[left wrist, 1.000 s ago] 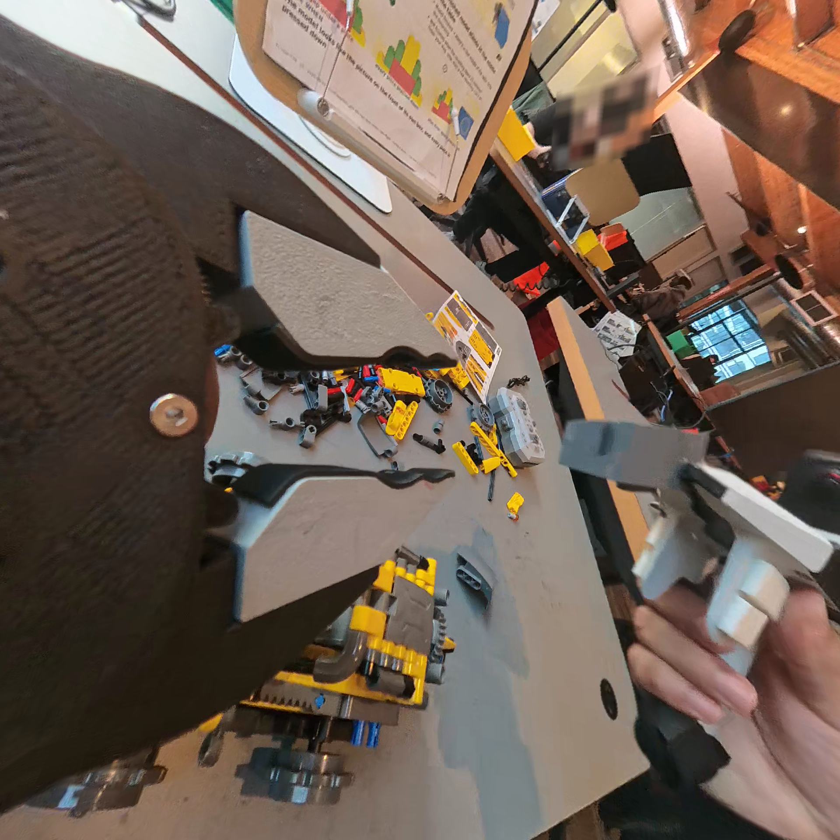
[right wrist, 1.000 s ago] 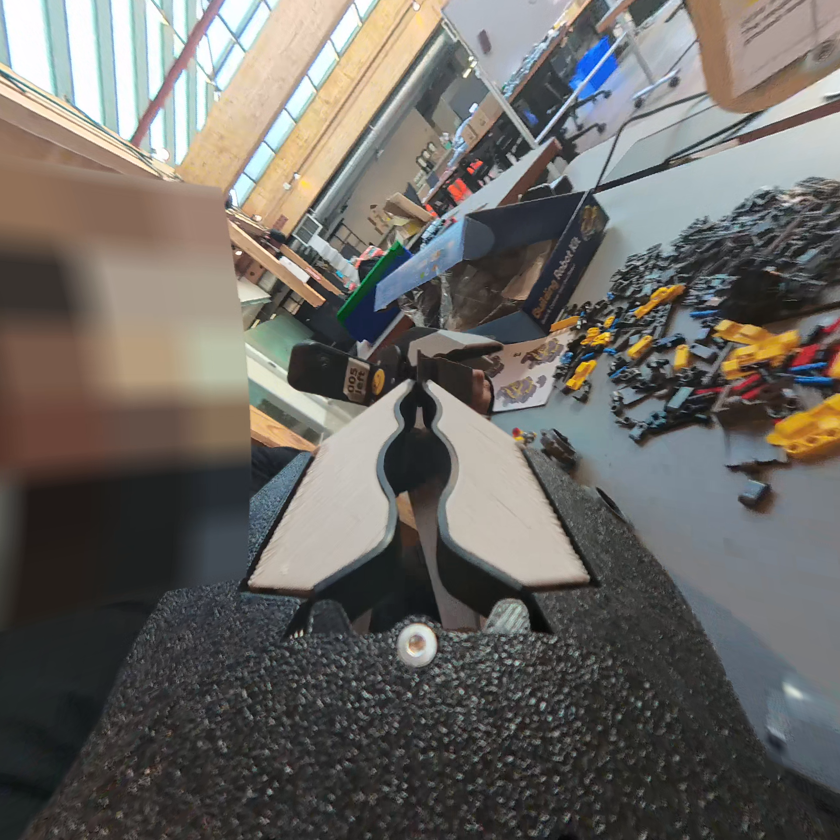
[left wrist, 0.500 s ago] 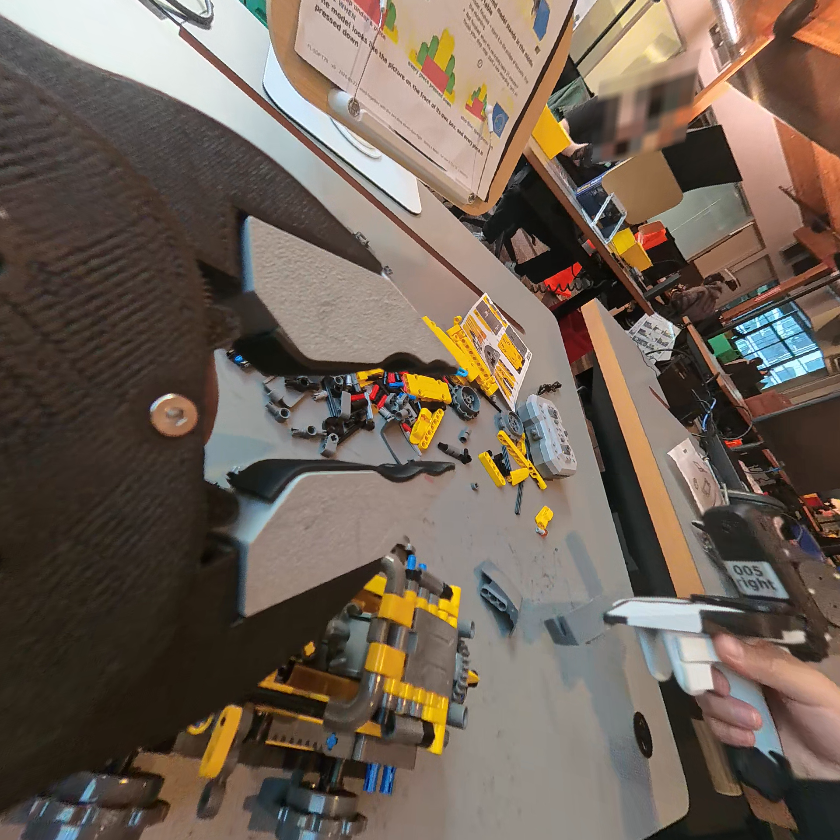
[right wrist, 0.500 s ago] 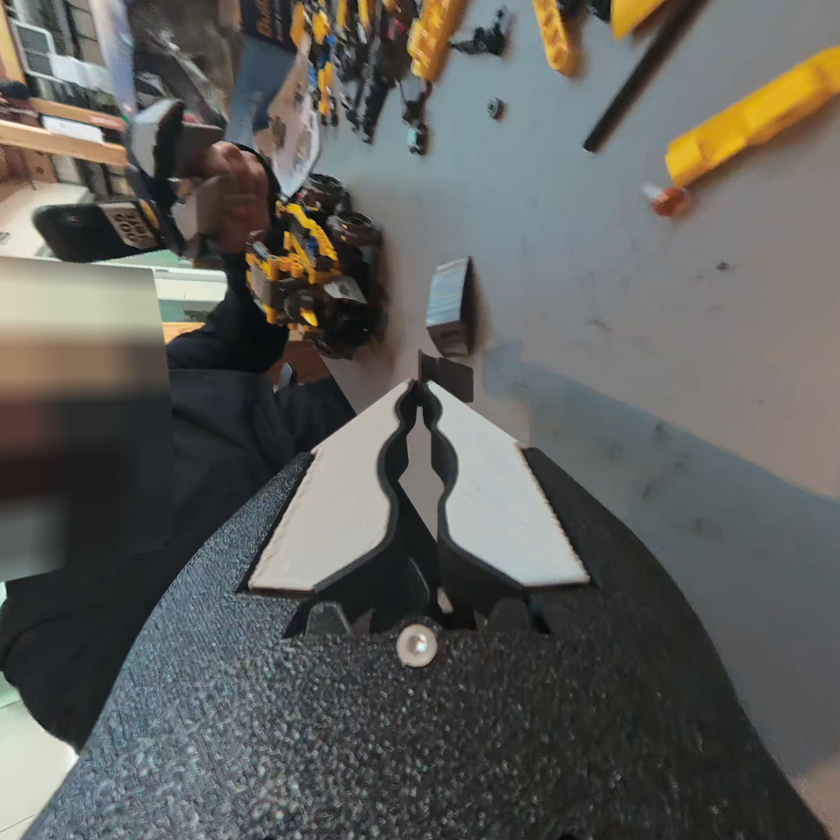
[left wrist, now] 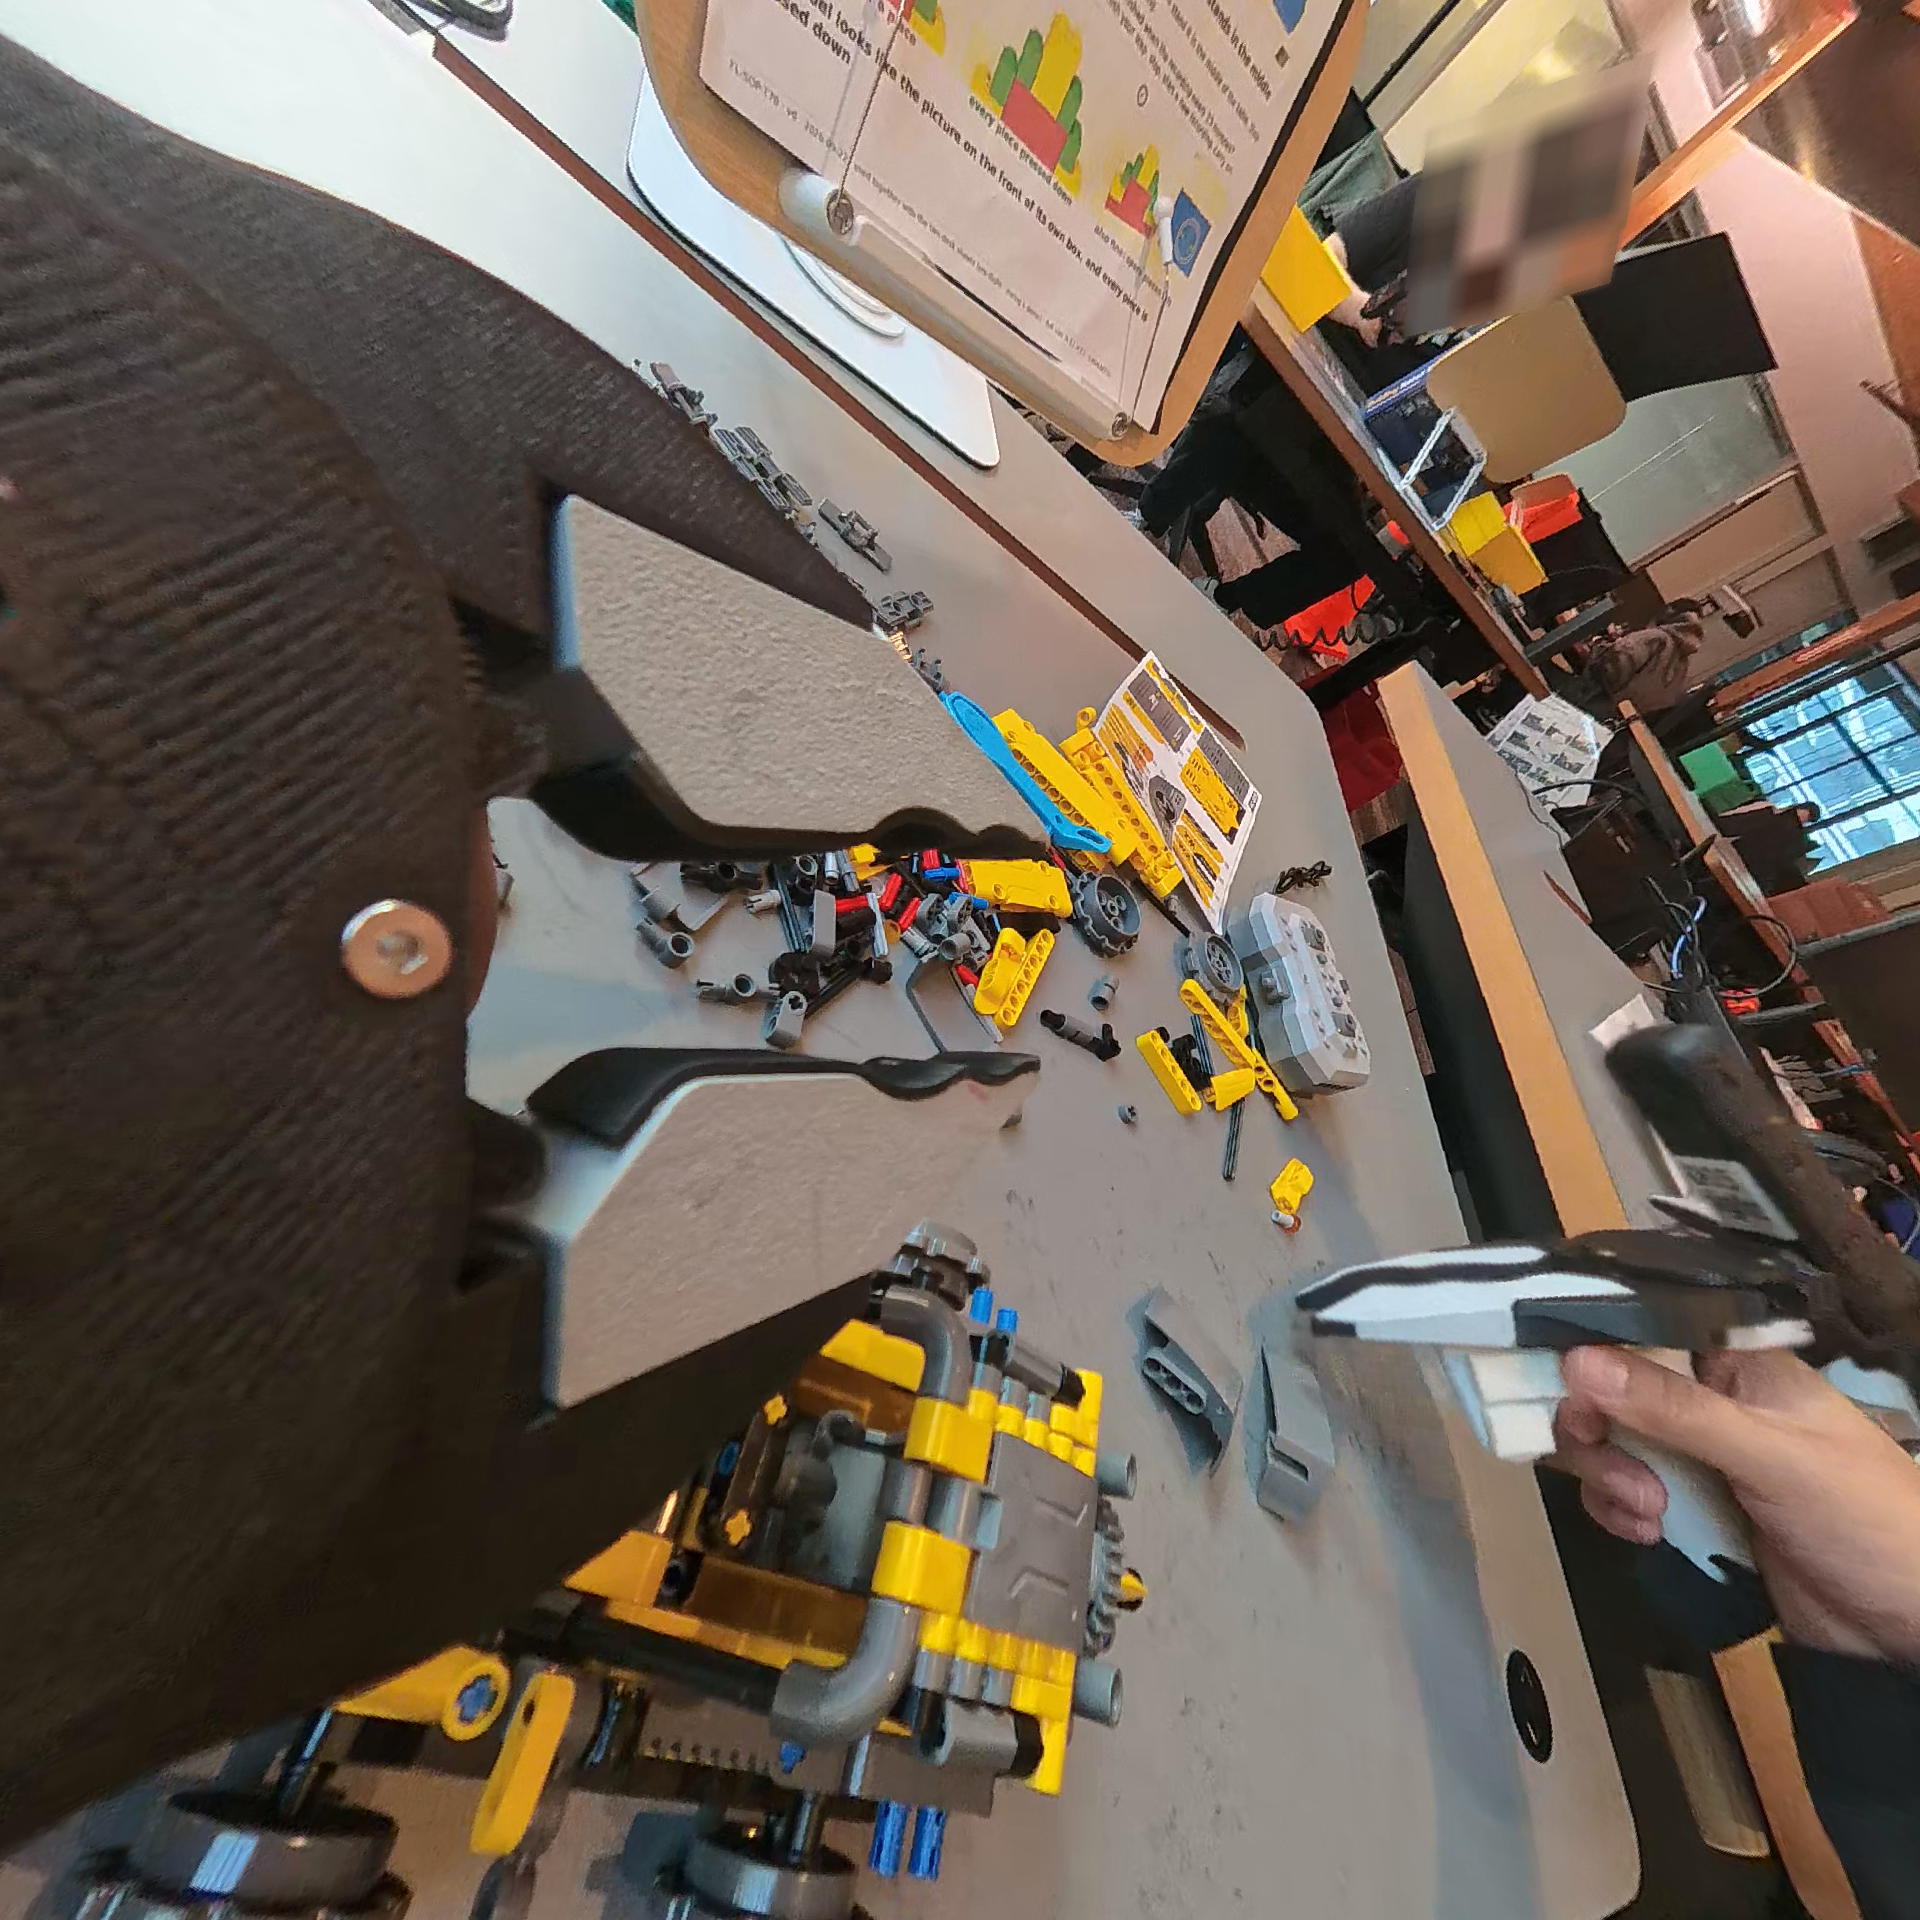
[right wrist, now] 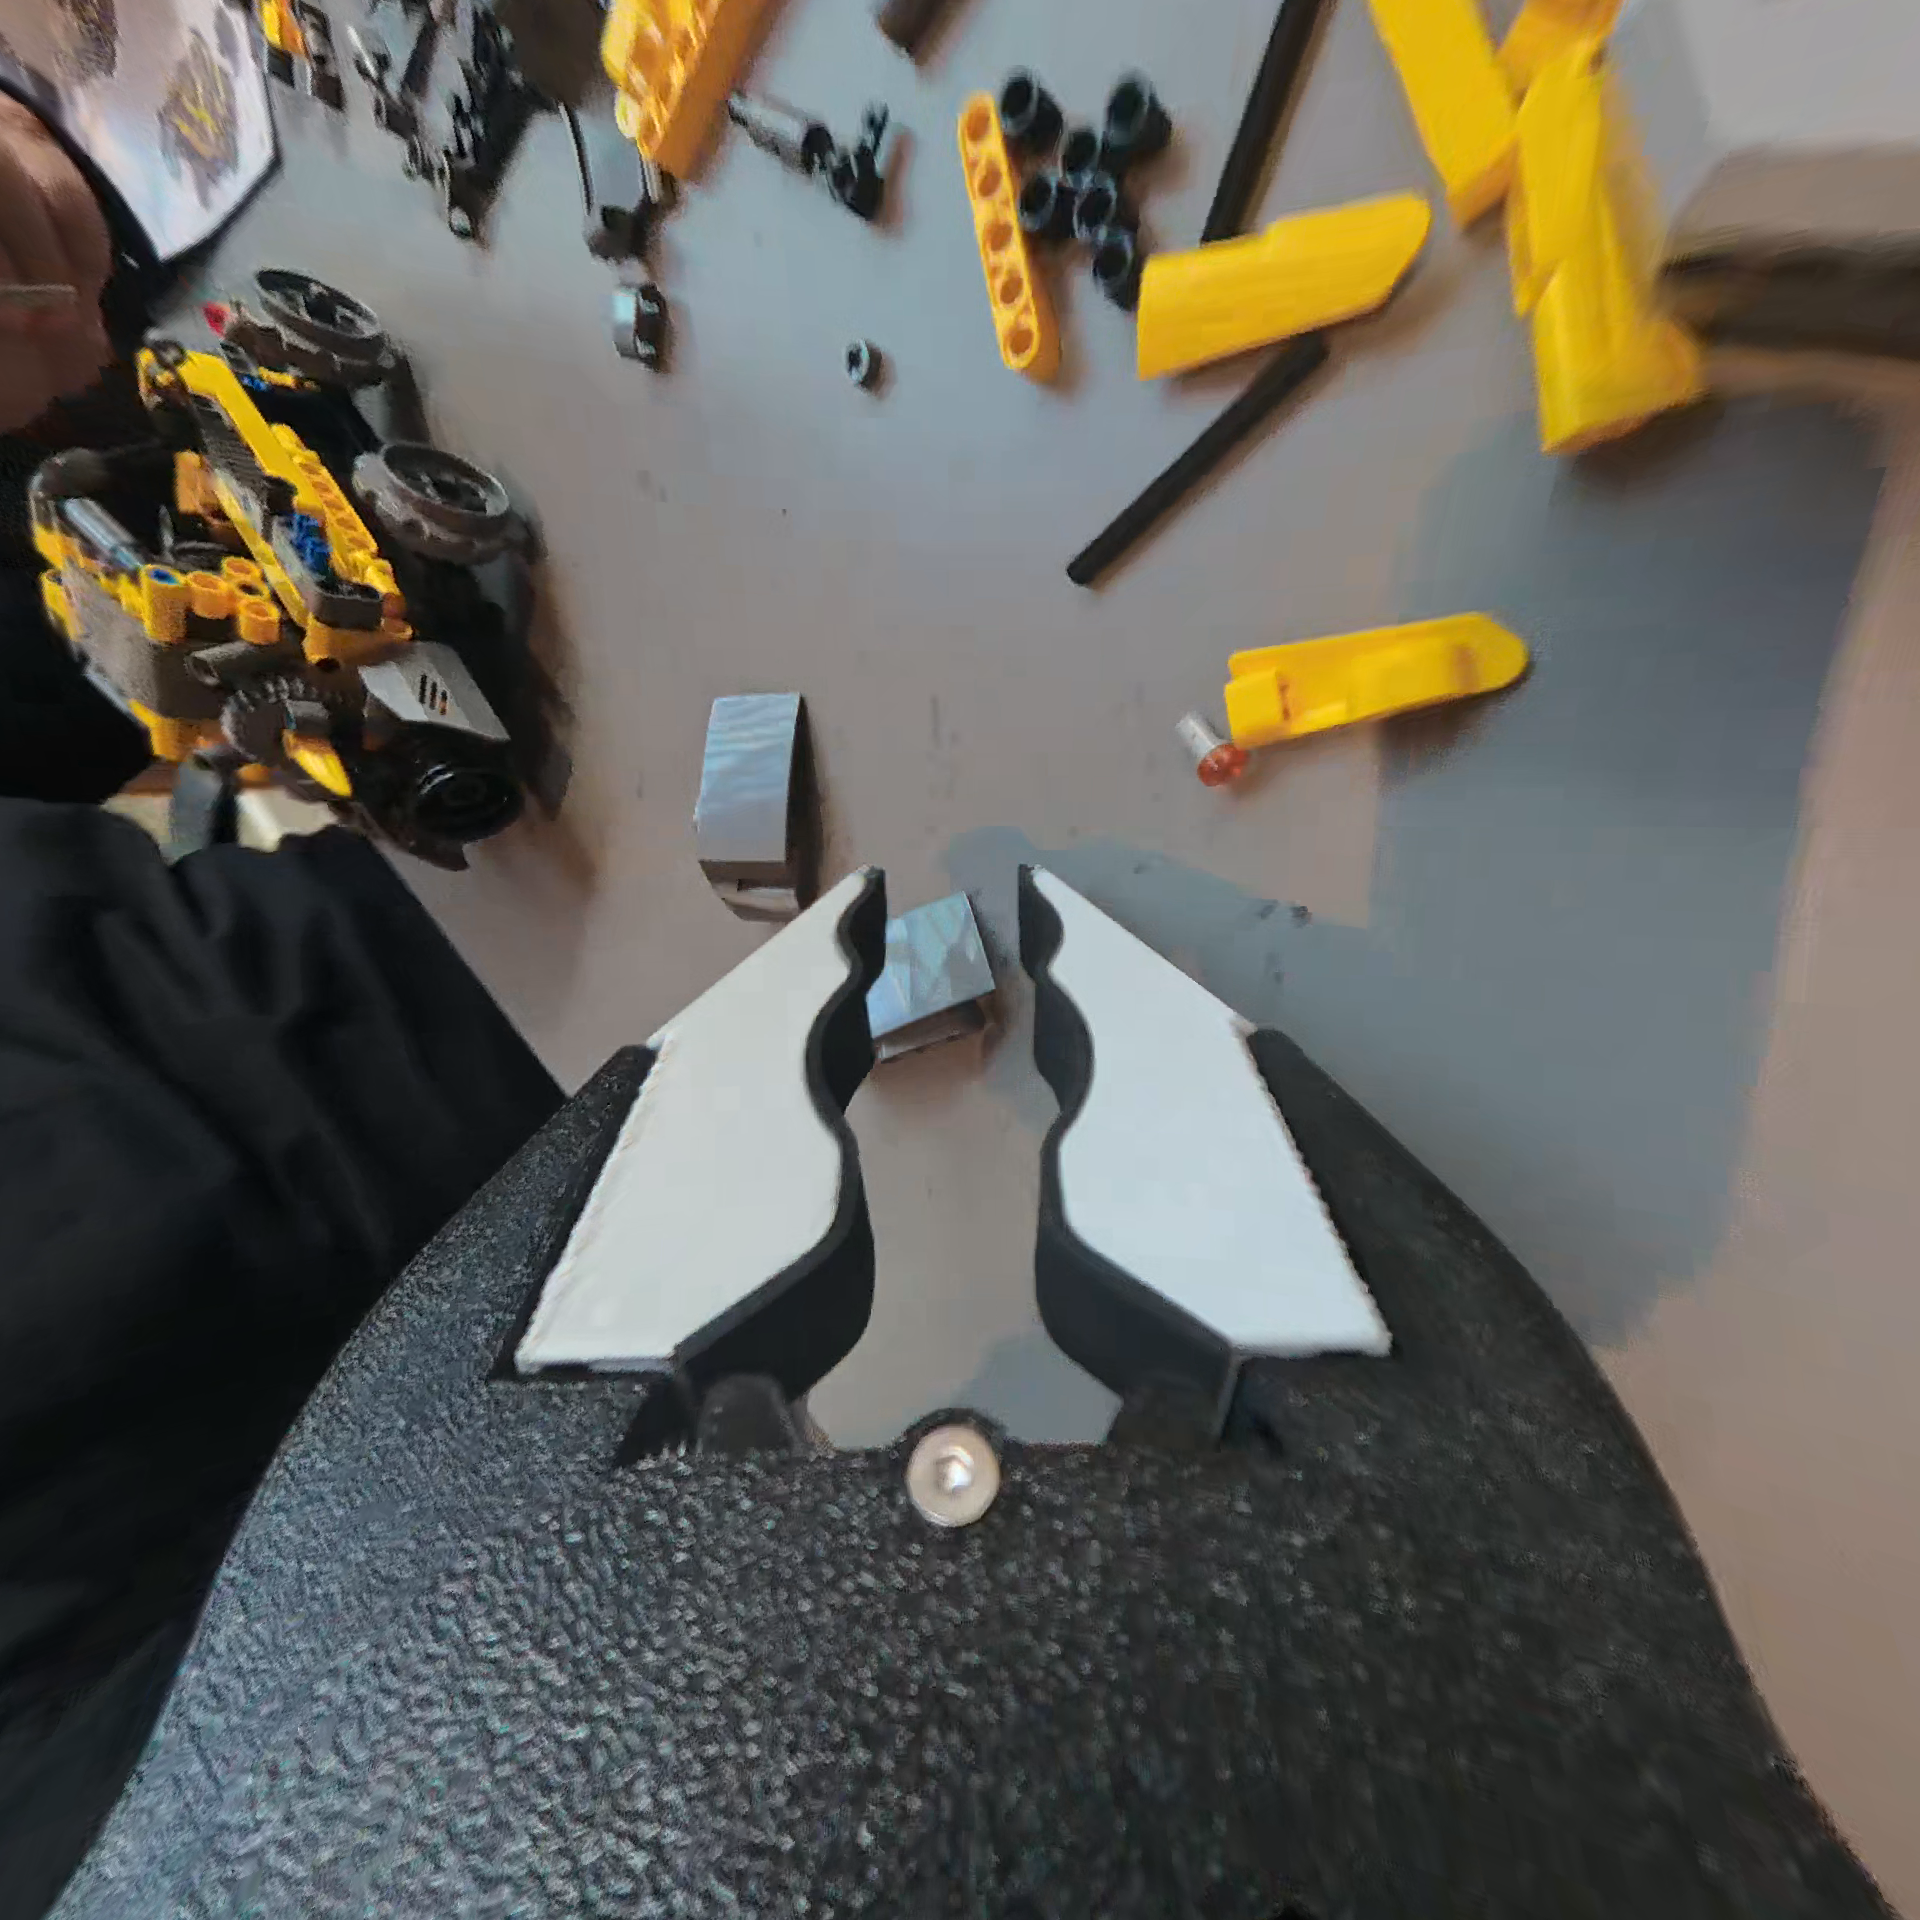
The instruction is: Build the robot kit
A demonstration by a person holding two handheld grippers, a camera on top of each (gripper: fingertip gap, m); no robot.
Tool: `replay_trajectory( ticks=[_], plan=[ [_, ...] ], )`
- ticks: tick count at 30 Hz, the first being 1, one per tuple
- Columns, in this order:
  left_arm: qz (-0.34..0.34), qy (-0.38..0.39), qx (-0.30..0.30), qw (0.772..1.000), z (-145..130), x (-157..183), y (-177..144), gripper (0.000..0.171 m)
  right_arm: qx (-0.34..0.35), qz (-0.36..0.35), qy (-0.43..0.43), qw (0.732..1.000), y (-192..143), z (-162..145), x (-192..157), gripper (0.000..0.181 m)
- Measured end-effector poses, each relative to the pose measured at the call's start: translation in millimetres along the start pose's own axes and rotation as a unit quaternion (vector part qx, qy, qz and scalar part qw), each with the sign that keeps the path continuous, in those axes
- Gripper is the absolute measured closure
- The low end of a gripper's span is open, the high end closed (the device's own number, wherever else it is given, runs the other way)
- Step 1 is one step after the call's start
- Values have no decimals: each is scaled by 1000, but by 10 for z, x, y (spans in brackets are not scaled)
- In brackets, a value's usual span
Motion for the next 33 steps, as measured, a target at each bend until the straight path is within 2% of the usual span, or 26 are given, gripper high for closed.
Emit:
replay_trajectory(
  ticks=[3, 6, 14, 16, 18, 19, 20, 22, 24, 27, 30, 33],
  plan=[
    [1, 2, -1, 1000, 4, -3, -5, 139, 69, -40, -56, 995, -126, -85, -198, 156],
    [0, -11, -3, 1000, 12, -13, -8, 138, 103, -78, -132, 983, -135, -319, -425, 156],
    [1, -55, -3, 999, -5, -111, -31, 139, 146, -183, -141, 962, 56, -762, -478, 151],
    [3, -57, -3, 998, -3, -125, -37, 140, 185, -204, -143, 951, 57, -802, -526, 152],
    [3, -57, -3, 998, 10, -129, -46, 140, 247, -211, -160, 932, 48, -819, -645, 154],
    [2, -56, -1, 998, 21, -126, -52, 140, 290, -217, -178, 915, 43, -826, -730, 154],
    [1, -56, 2, 998, 33, -122, -59, 140, 324, -206, -202, 901, 59, -847, -841, 155],
    [-14, -63, 17, 998, 65, -93, -77, 139, 354, -149, -243, 891, 155, -906, -1086, 156],
    [-42, -75, 27, 996, 44, -50, -114, 140, 342, -110, -266, 895, 296, -956, -1252, 152],
    [-72, -83, -14, 994, 22, 5, -229, 132, 314, -91, -295, 898, 507, -988, -1403, 143],
    [-92, -91, -29, 991, 96, 89, -455, 130, 284, -87, -318, 900, 691, -941, -1462, 134],
    [-96, -96, -60, 989, 58, 175, -697, 128, 260, -100, -340, 898, 808, -828, -1494, 132]
  ],
)
Point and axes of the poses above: each gripper's, where its closed fingertips meet, y out along the fingers, z out of its top, x = y × z across the jaws, the point moved 8 cm from there along -y, back along the fingers, and after that the axes turned 1 degree about y, right-handed, at the moved point
